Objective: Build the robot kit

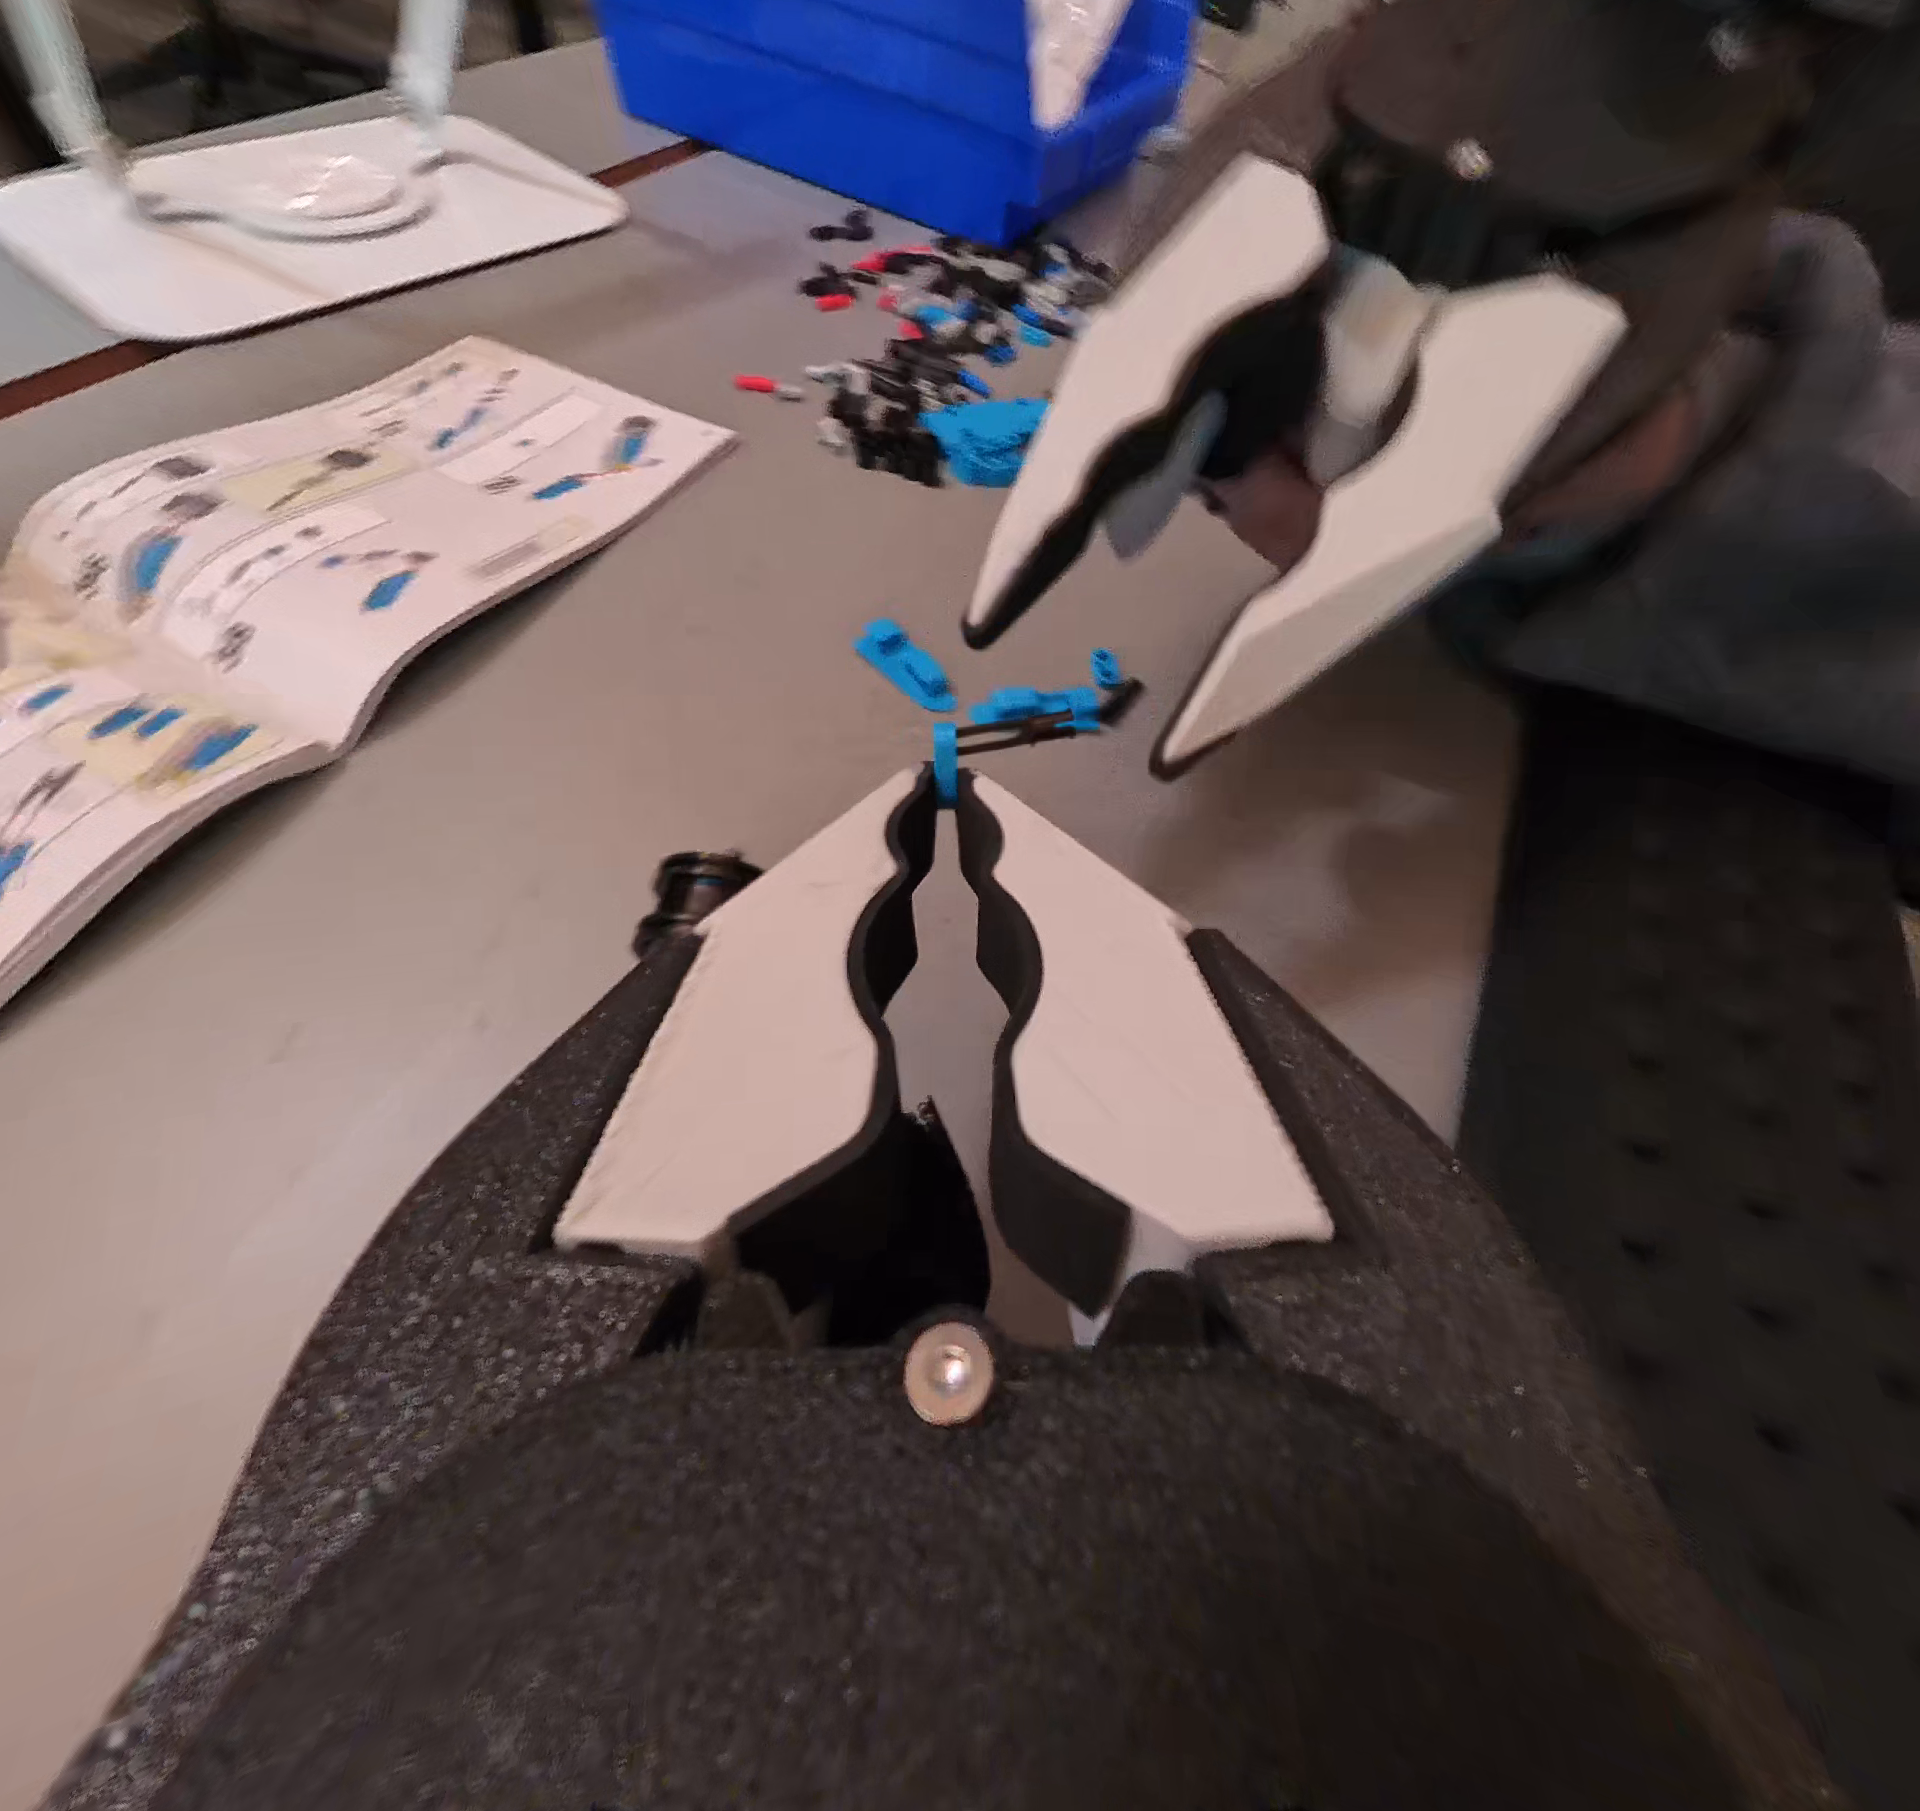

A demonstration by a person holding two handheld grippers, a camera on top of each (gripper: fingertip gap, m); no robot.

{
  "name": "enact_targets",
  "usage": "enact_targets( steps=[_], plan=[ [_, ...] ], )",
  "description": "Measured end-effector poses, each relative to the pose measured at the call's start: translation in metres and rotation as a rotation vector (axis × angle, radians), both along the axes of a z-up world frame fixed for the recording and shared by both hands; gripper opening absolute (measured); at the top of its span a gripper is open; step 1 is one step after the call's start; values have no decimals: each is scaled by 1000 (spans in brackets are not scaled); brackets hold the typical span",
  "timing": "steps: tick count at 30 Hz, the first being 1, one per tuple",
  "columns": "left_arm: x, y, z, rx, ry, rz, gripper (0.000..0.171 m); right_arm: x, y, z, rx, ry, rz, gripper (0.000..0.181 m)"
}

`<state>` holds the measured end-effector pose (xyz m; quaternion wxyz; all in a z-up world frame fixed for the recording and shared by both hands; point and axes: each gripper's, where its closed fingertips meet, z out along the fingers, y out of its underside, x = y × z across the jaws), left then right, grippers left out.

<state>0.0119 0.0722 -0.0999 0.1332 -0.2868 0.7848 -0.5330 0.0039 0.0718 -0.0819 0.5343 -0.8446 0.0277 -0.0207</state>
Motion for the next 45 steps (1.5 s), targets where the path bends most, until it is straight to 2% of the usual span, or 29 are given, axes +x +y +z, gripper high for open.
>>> enact_targets(
  steps=[3, 7, 10, 22, 26, 34, 41, 45],
  plan=[
    [-16, -10, -12, 139, -80, -128, 2, -16, -10, -4, -45, -61, 130, 33],
    [-36, -24, -28, 227, -84, -247, 2, -35, -14, -29, -170, -71, 231, 28],
    [-37, -24, -34, 260, -80, -256, 2, -39, -15, -39, -222, -95, 254, 25],
    [-43, -24, -37, 235, -5, -280, 2, -44, -14, -45, -247, -141, 282, 25],
    [-44, -24, -35, 240, -34, -284, 2, -43, -11, -42, -253, -163, 280, 24],
    [-52, -27, -40, 289, -61, -328, 2, -50, -16, -47, -259, -64, 344, 22],
    [-55, -28, -45, 328, -68, -344, 2, -52, -15, -53, -286, -79, 356, 22],
    [-61, -30, -38, 294, -82, -374, 3, -58, -17, -47, -255, -29, 386, 22]
  ],
)
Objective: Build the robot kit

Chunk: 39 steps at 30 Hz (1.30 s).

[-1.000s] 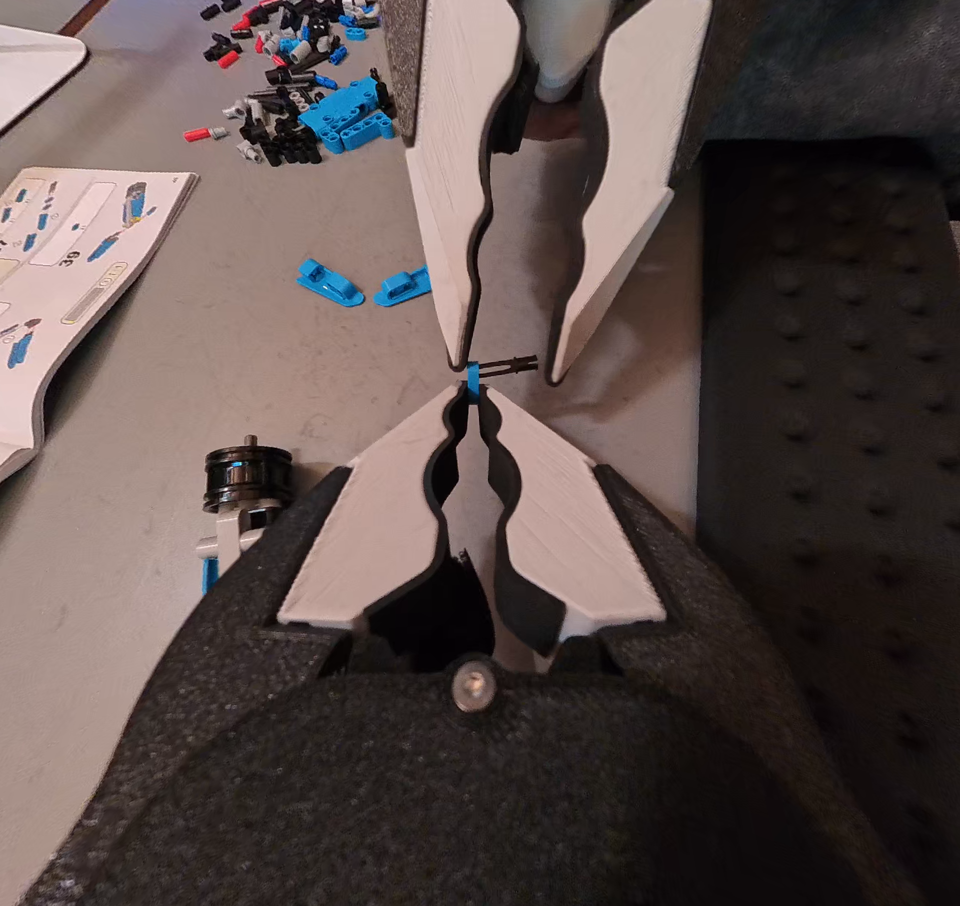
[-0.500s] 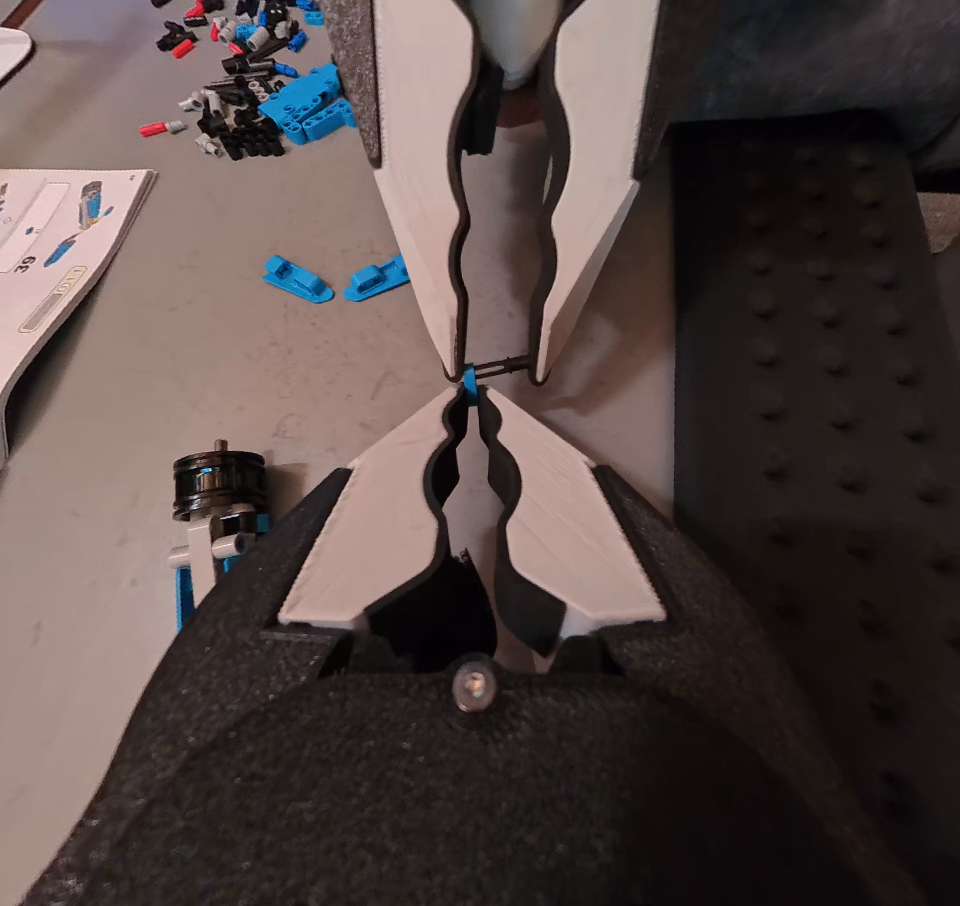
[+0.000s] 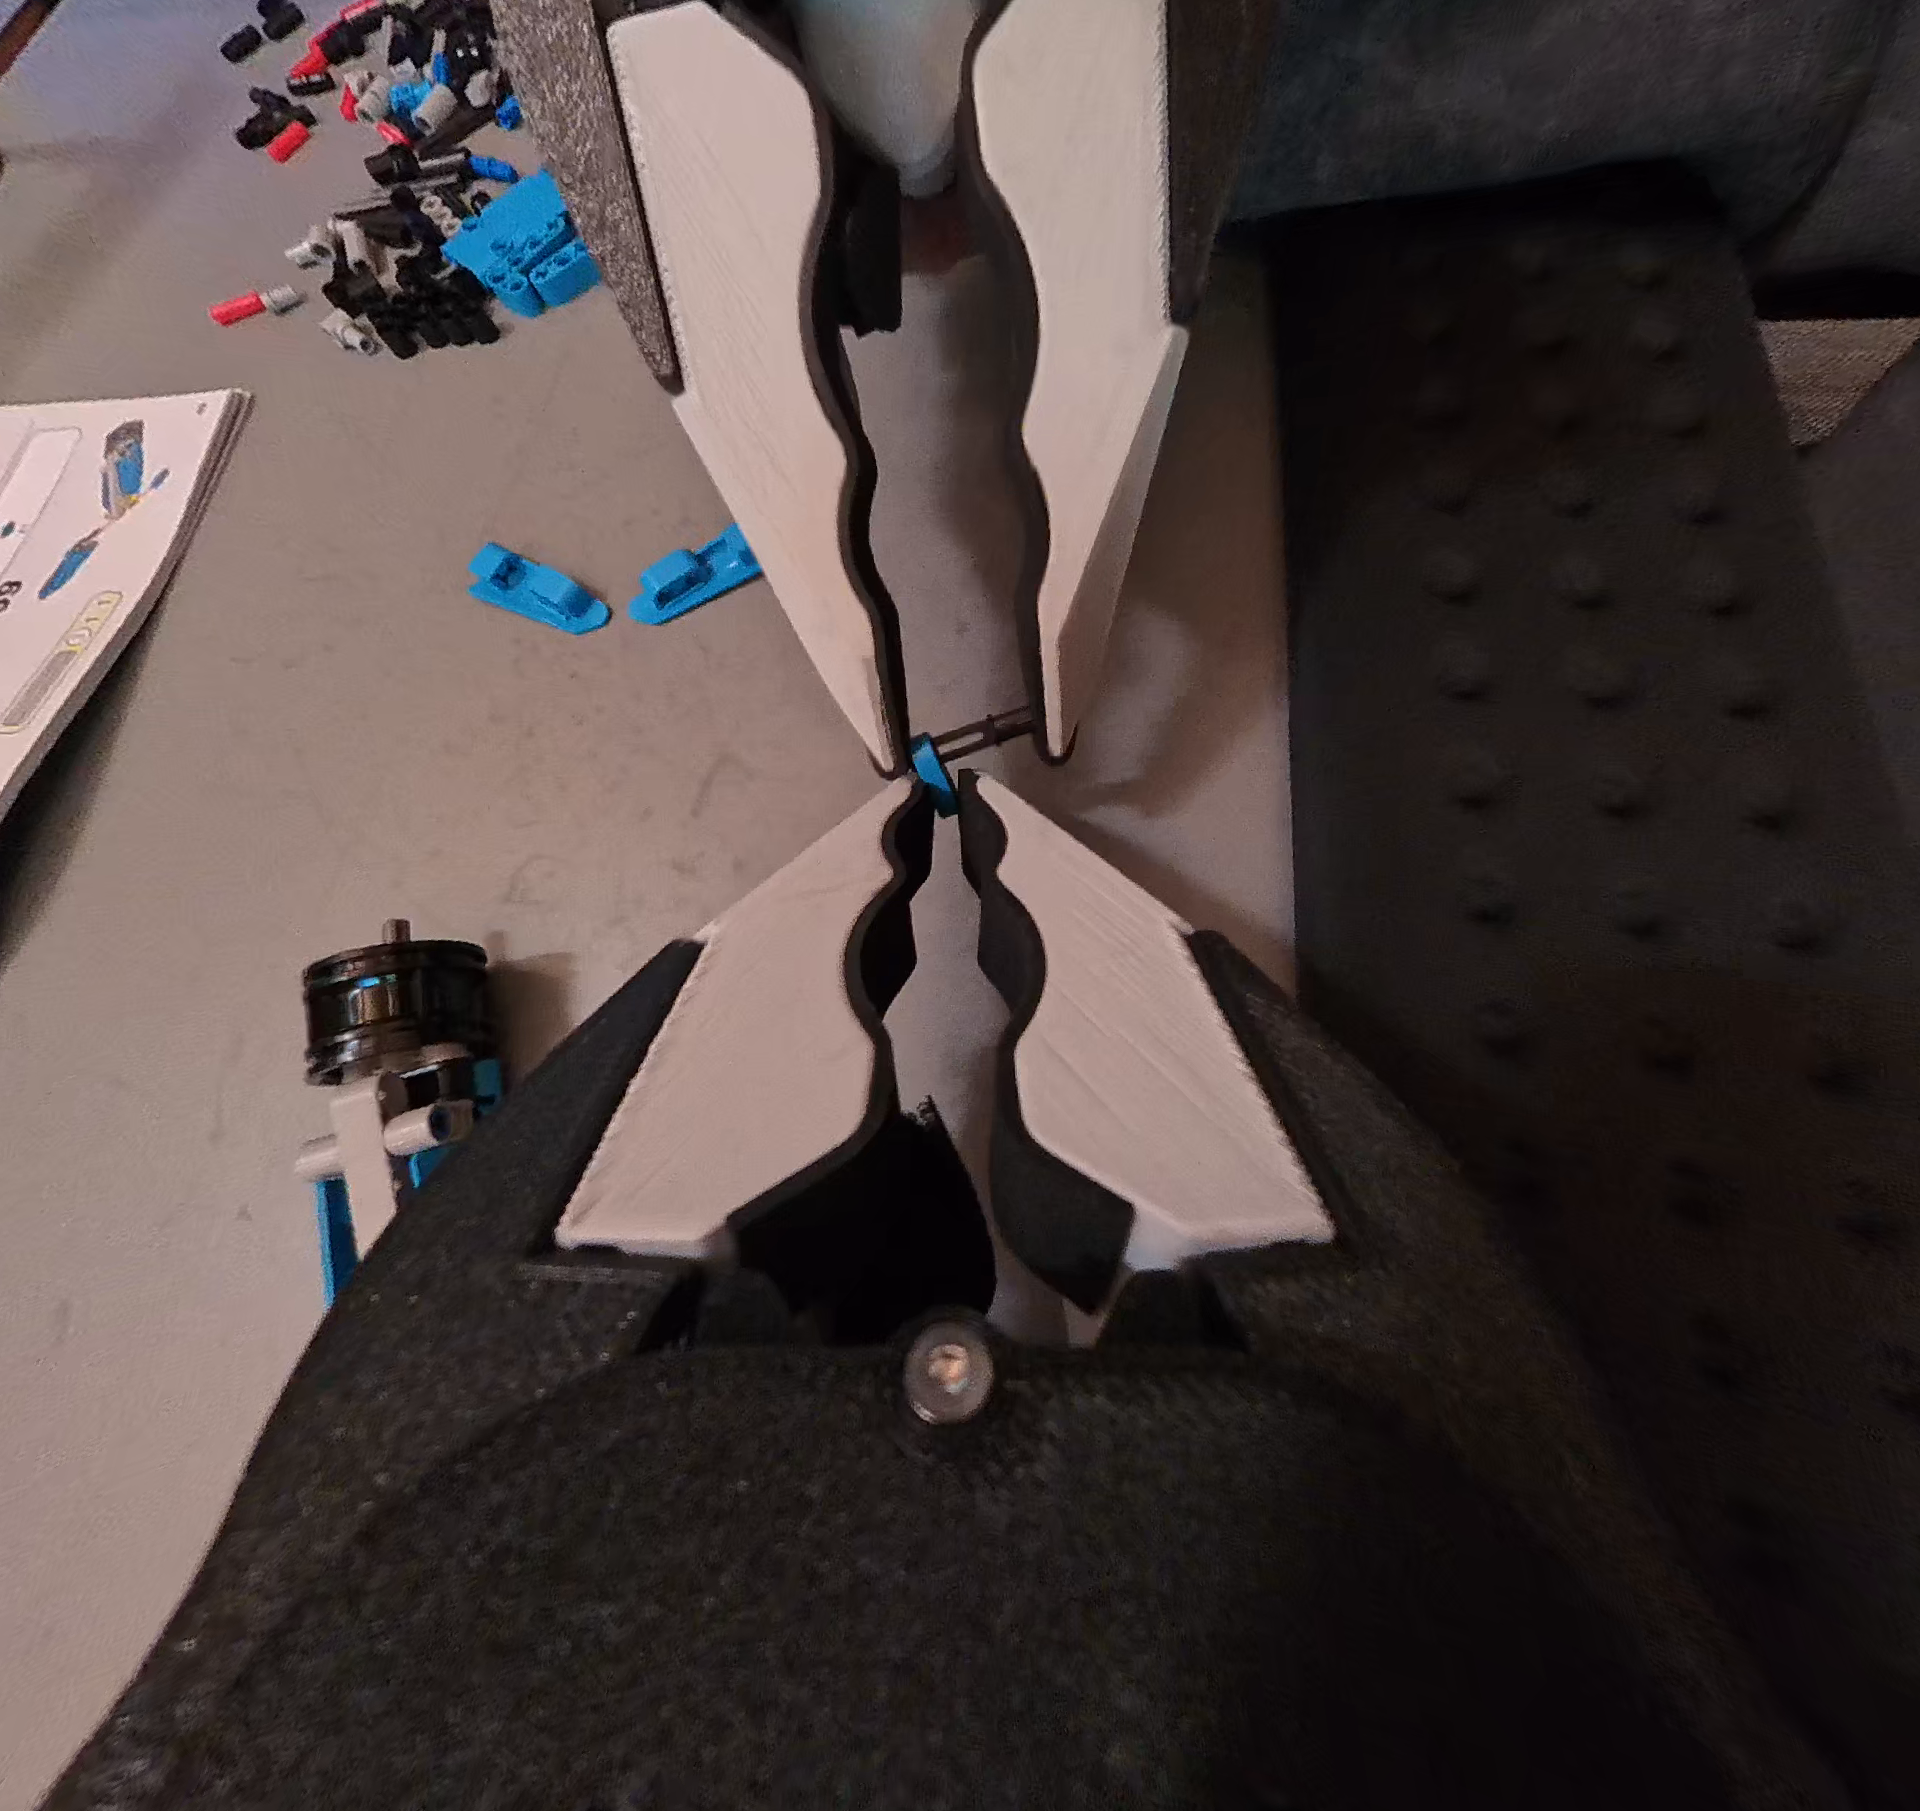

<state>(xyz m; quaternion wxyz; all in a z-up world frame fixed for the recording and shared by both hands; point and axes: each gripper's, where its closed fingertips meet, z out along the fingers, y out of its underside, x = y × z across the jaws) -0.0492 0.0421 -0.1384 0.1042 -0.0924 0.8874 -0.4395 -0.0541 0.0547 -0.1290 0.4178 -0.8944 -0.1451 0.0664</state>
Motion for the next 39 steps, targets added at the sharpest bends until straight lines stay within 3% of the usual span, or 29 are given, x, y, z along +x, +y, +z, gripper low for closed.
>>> enact_targets(
  steps=[7, 11, 14, 17, 21, 24, 28, 32, 36, 39],
  plan=[
    [-5, -3, 0, 0, 8, -27, 4, -5, -3, 2, 16, 180, 16, 22],
    [11, -1, 18, -141, 90, 75, 4, 8, -1, 15, 83, 158, -51, 23],
    [16, 1, 36, -346, 315, 111, 7, 16, 3, 31, 165, 57, -89, 23],
    [27, 9, 57, -596, 578, 156, 30, 25, 8, 53, 288, -94, -134, 23],
    [27, 7, 85, -877, 816, 106, 23, 29, 11, 84, 444, -210, -186, 23],
    [28, 8, 97, -981, 867, 76, 18, 31, 10, 96, 501, -249, -211, 23],
    [39, 22, 105, -1098, 904, 100, 25, 35, 9, 98, 511, -312, -237, 23],
    [31, 14, 109, -1091, 899, 49, 25, 29, 15, 91, 478, -335, -210, 23],
    [27, 11, 109, -1085, 886, 41, 7, 26, 18, 88, 471, -367, -205, 23],
    [24, 10, 108, -1063, 871, 37, 6, 24, 18, 88, 471, -354, -190, 23]
  ],
)
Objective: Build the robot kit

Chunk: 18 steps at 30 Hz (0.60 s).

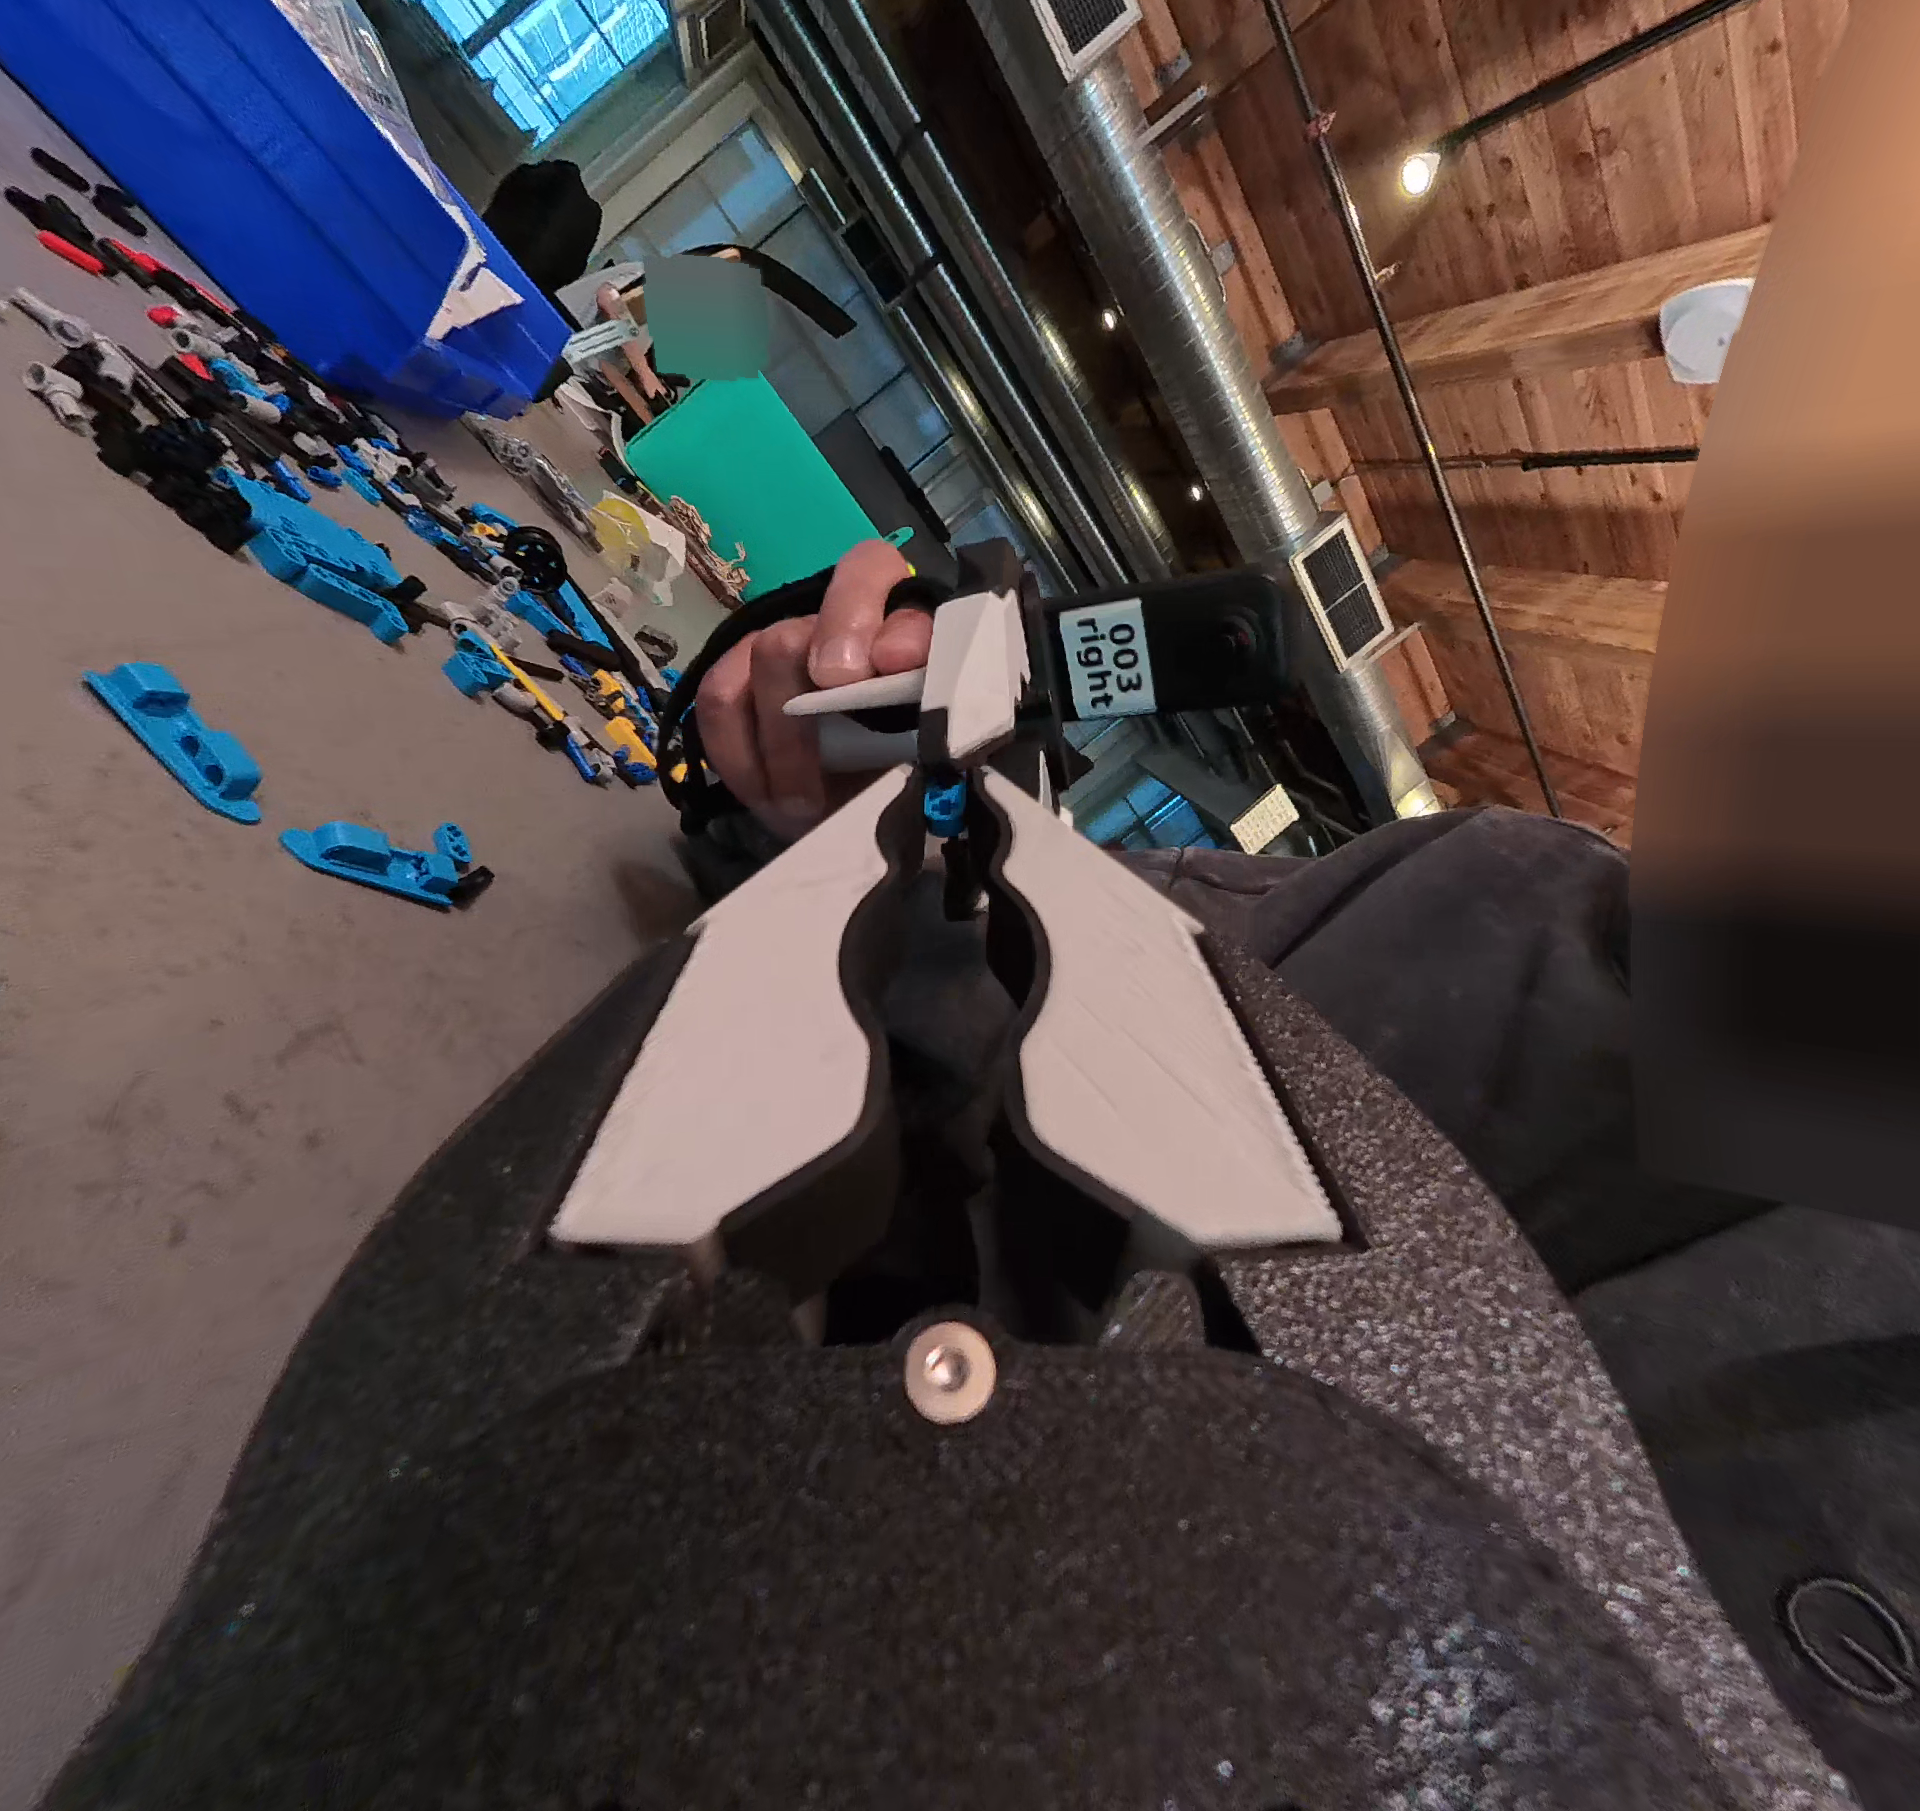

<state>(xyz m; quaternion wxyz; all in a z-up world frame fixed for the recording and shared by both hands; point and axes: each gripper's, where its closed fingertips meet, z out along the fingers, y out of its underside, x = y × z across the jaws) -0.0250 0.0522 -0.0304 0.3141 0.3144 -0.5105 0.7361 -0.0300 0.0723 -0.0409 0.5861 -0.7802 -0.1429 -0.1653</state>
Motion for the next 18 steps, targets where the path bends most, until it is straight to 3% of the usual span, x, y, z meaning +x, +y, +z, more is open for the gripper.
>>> enact_targets(
  steps=[8, 18],
  plan=[
    [-12, -3, -9, 71, -25, -90, 7, -11, -4, -6, -47, 74, 104, 23],
    [-13, -1, -14, 129, -60, -81, 6, -11, 0, -11, -77, 50, 82, 22]
  ],
)
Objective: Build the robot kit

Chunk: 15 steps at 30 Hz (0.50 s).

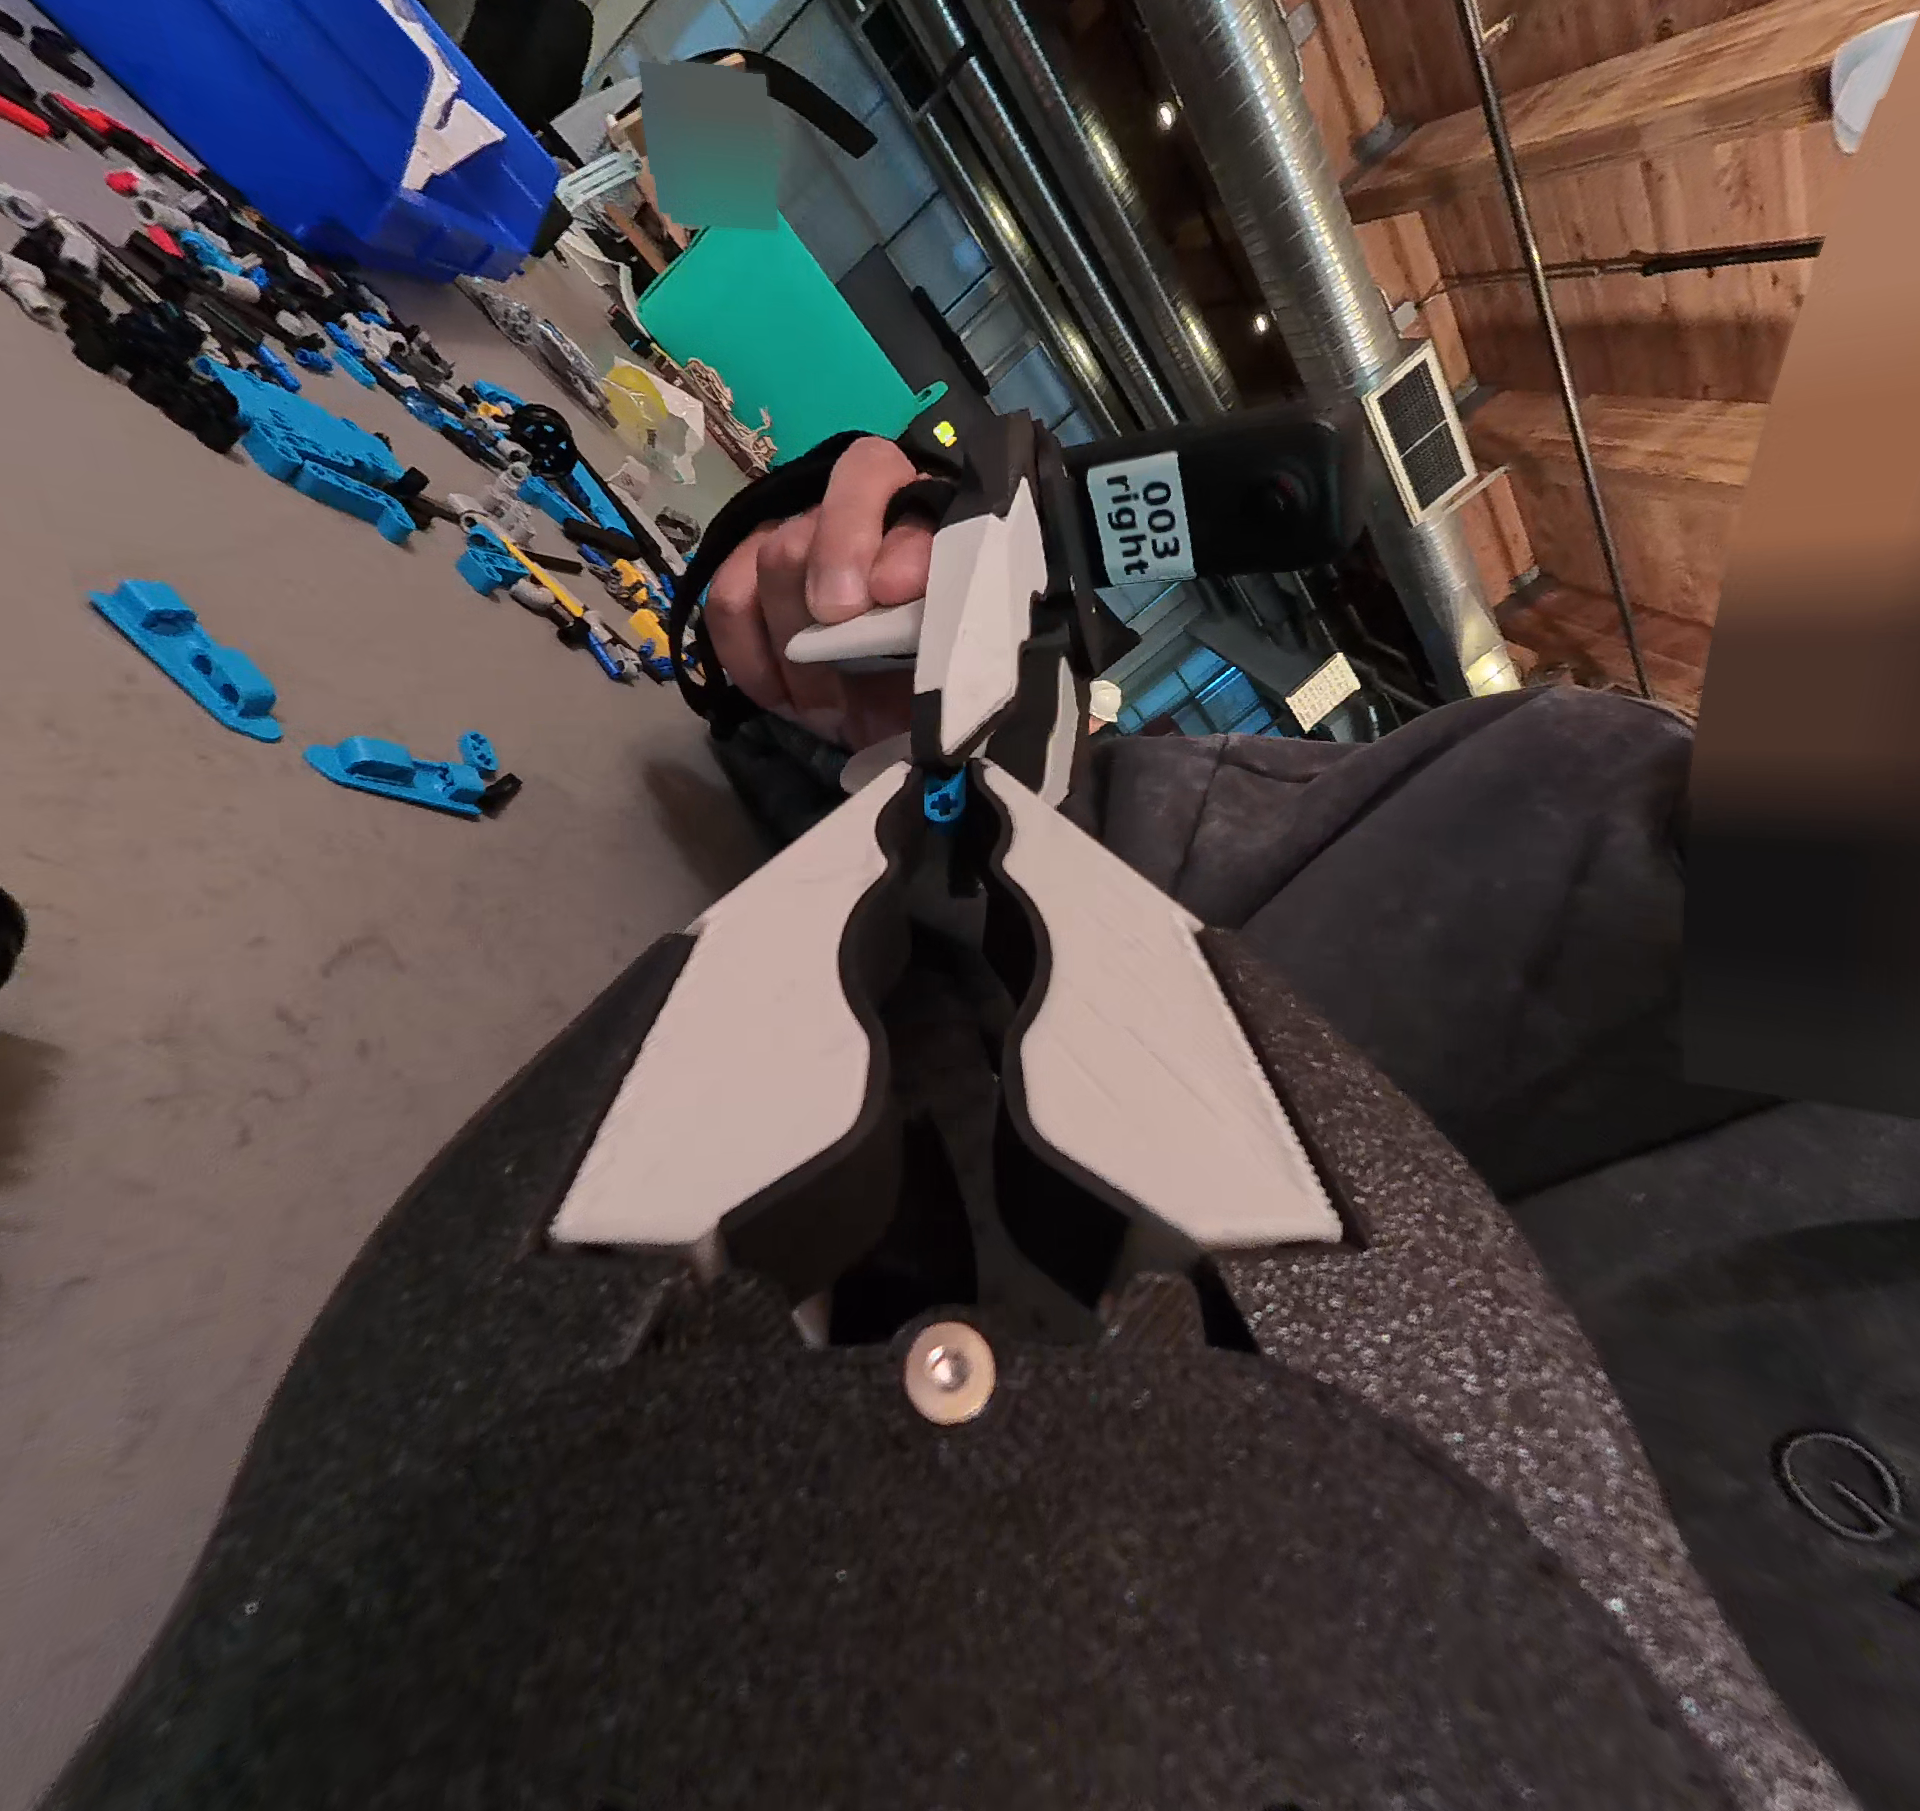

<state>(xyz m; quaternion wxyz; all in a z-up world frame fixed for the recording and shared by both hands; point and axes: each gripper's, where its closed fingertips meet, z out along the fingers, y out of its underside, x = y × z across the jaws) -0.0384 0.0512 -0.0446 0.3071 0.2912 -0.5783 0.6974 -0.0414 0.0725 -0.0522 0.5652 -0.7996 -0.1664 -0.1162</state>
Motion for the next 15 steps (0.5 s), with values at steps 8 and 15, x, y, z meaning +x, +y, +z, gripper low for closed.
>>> enact_targets(
  steps=[8, 15],
  plan=[
    [-9, 1, -6, 79, -51, -44, 6, -8, -1, -4, -24, 11, 52, 23],
    [-12, 3, -2, 33, -17, -88, 6, -9, 3, -3, -17, -29, 43, 22]
  ],
)
